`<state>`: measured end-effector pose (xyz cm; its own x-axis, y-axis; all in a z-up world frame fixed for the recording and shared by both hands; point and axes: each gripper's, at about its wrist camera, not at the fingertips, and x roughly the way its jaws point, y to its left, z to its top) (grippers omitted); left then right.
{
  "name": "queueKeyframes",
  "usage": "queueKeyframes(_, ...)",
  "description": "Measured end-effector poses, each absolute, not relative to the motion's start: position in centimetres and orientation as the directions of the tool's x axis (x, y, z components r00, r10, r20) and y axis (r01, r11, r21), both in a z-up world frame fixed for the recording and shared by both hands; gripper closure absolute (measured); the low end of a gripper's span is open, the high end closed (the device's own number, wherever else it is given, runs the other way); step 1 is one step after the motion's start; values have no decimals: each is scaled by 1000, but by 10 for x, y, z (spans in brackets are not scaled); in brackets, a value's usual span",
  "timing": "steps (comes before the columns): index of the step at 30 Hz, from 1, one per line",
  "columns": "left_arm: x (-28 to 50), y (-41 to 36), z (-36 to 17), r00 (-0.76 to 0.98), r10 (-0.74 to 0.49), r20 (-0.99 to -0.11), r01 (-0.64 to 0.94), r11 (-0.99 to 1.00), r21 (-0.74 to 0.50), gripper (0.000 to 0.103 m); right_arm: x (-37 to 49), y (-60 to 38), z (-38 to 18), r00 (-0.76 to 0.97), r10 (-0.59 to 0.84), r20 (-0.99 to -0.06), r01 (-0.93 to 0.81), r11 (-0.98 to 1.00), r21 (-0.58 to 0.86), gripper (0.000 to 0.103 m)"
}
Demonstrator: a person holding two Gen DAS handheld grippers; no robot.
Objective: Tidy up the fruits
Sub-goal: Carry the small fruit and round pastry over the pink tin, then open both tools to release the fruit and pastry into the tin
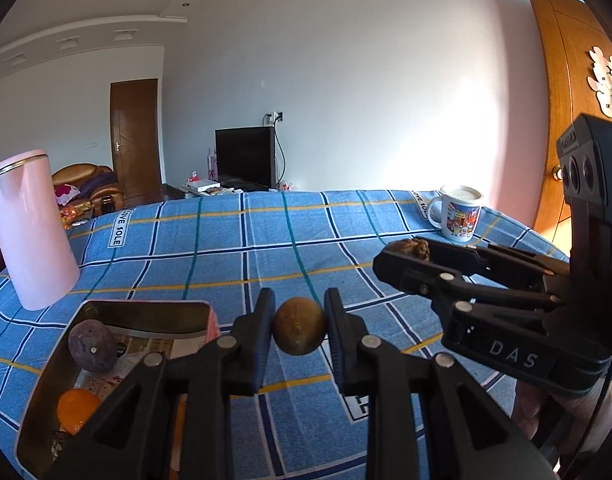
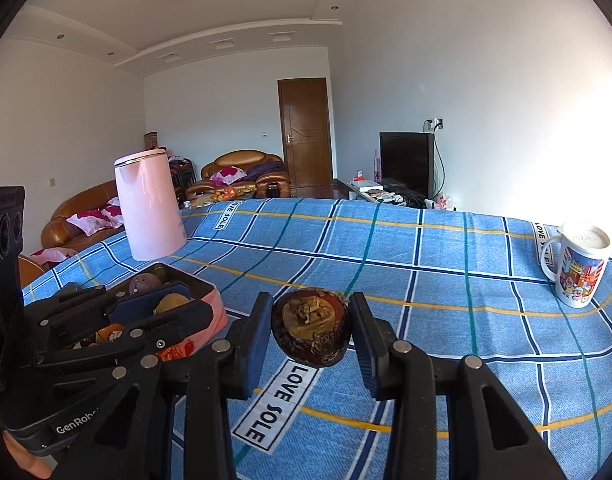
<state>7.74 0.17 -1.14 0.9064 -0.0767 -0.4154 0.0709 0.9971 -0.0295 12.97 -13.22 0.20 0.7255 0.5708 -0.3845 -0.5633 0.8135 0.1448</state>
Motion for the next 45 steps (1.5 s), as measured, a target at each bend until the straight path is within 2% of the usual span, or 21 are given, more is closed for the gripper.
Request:
queueKeyframes(10,70,51,-11,891,21,-454,-41,999,-34,76,127,-75,15,666,638,-387,-646,752,131,62)
queueKeyframes(24,67,95,-22,858,92,-505,-131,990,-44,76,121,-16,13,601,684,-414,-715,691,105,62)
queueKeyframes(37,71,121,-34,817,113,-565,-172,984,-52,76,125,13,-1,547,690,-474,-740,664,111,62)
queueKeyframes(45,73,131,-42,788,123,-604,-201,978,-63,76,133,30,-16,494,674,-549,-753,648,117,62)
